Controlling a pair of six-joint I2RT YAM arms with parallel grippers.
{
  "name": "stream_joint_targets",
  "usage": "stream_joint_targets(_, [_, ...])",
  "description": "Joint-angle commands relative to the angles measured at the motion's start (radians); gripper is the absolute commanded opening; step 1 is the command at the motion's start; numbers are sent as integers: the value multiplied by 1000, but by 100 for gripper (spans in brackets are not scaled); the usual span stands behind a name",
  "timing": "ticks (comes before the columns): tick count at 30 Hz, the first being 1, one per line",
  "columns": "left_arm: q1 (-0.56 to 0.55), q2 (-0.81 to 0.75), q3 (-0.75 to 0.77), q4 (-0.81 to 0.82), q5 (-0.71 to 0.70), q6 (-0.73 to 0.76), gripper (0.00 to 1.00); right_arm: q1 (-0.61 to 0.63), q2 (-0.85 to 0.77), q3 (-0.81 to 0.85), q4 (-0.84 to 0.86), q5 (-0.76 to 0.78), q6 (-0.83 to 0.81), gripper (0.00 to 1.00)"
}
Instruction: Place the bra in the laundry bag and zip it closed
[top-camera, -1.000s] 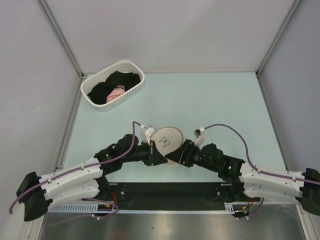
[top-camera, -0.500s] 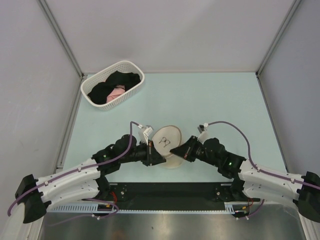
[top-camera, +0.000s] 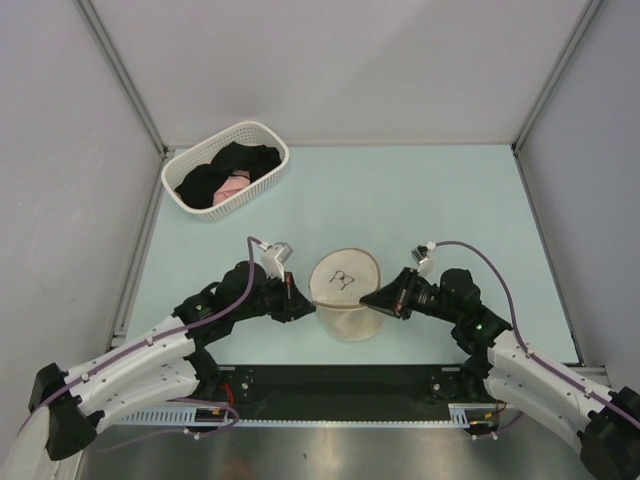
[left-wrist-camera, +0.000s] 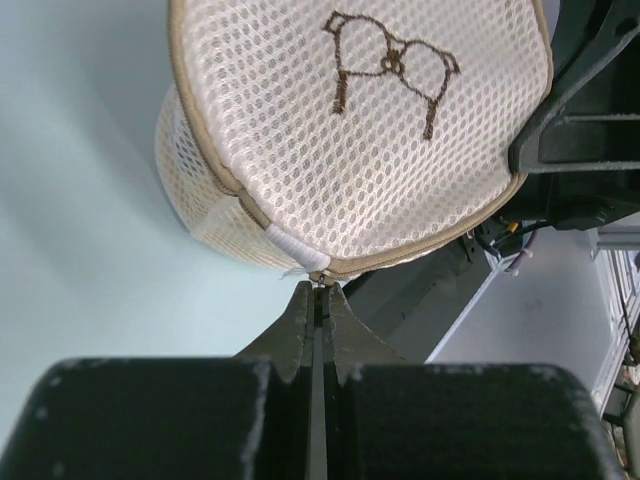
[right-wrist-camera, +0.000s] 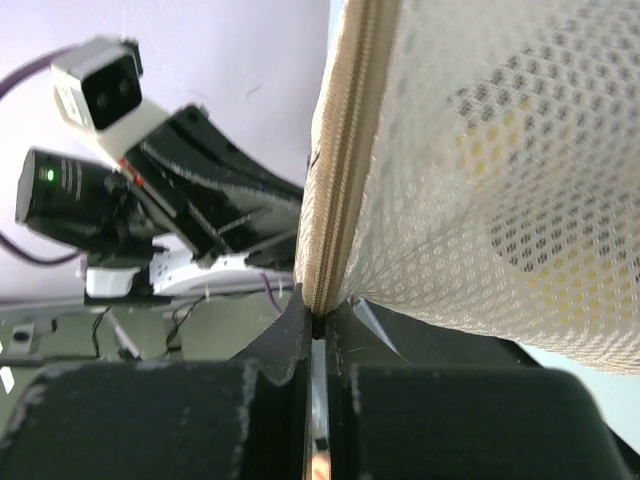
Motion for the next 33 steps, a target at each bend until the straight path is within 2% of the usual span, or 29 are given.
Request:
stream_joint_targets(1, [68,-9,38,-106,-64,64,0,-40,-37,-32,98,-139,14,0])
stream_joint_targets(9, [101,23,90,-107,-60,111,0,-91,13,-41,168,-171,5,0])
stream_joint_targets(13, [104,82,188,-86,-50,154,0,-132,171,109,170,-203,-88,0])
stream_joint_targets(20, [111,255,511,-89,-63,260,0,-214,392,460,54,-271,-225,0])
stream_joint_targets(24, [156,355,601,-80,-52,309,0,-280,502,565,14,-300,-243,0])
stream_joint_targets(27, [194,441,616,-11,-47,352,0,-318,596,622,11,-309,-269,0])
stream_joint_targets(33, [272,667,699,78,-72,376,0,-350,798,680,113,-325,-311,0])
